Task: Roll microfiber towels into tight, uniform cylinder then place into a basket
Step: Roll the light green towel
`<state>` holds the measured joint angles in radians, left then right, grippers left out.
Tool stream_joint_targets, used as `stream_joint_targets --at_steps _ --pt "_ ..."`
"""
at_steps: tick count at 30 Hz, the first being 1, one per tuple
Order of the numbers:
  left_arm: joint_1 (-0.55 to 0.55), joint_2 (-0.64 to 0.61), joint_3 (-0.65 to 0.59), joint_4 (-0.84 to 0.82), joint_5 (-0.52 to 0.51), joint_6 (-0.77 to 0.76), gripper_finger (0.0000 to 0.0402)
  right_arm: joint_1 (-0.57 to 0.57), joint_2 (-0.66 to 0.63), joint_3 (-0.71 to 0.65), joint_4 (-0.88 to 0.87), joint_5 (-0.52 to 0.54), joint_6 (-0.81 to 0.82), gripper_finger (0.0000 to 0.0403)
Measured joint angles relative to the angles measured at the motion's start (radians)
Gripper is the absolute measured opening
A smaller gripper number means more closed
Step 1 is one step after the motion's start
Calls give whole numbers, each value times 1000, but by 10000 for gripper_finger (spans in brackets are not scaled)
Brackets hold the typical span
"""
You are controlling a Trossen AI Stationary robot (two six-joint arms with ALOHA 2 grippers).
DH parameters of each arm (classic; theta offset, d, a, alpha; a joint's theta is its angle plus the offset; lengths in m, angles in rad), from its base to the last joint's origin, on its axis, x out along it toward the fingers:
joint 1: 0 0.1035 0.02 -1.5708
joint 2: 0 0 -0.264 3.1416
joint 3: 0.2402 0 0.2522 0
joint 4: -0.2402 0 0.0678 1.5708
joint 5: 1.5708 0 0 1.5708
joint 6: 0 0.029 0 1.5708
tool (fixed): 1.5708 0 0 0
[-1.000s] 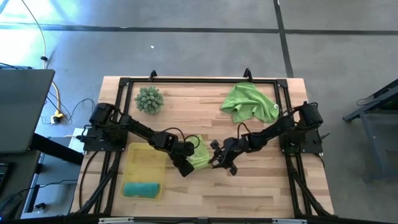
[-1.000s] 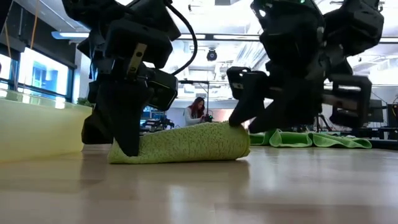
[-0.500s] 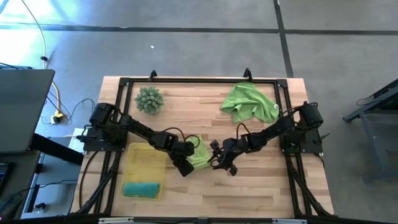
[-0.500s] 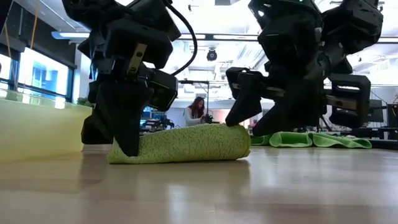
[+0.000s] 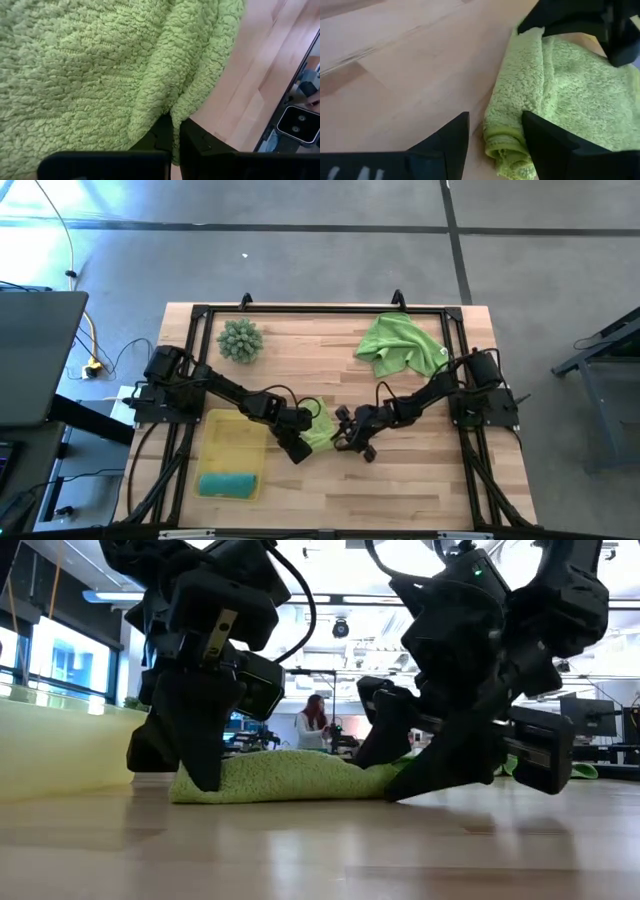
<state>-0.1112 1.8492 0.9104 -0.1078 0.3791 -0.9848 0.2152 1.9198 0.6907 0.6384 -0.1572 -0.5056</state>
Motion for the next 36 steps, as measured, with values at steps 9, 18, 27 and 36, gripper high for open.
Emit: stream_joint_targets --at_steps 9,18,27,36 --pt "0 1 0 -1 43 0 0 -43 16 3 18 18 -14 177" --pt "-1 2 29 -2 62 16 19 -56 60 6 32 2 70 137" --pt "13 0 29 -24 68 79 69 -57 54 7 -20 -21 145 9" --pt "35 -59 30 -181 16 359 111 -135 40 11 -129 -213 490 5"
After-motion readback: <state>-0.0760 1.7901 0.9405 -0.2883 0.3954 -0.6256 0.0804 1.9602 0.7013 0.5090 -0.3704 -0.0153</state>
